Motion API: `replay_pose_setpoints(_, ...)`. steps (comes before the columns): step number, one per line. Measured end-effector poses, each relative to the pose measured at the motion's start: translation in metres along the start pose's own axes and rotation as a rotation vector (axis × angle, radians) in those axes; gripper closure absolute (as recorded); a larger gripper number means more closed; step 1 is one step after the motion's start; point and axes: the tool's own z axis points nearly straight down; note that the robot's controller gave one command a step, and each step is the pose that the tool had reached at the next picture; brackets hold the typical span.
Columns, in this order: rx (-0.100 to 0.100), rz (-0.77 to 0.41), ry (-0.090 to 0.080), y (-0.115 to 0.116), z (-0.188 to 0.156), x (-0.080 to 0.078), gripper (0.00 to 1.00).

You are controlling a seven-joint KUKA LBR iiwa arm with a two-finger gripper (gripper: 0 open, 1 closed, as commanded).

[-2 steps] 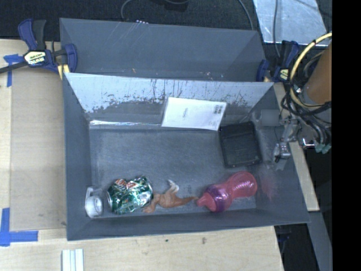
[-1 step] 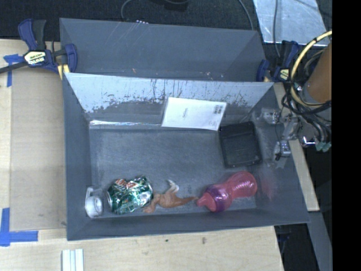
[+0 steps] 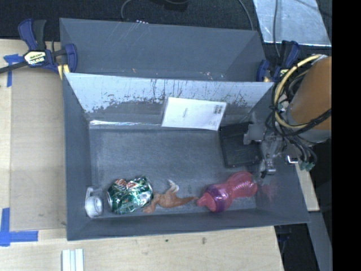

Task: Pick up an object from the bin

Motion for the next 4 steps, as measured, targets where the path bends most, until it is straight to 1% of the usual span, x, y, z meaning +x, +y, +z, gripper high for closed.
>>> replay_pose_setpoints(1, -0.003, 0.106, 0.012, 0.025, 0.029, 0.024, 0.0)
replay_pose_setpoints(2, -0.001, 0.147, 0.0, 0.027, 0.05, 0.026, 0.0)
replay_pose_setpoints(3, -0.004, -0.174, 0.005, 0.034, 0.085, 0.032, 0.0)
replay_pose_setpoints(4, -0.002, -0.205, 0.001, 0.041, 0.106, 0.032, 0.0)
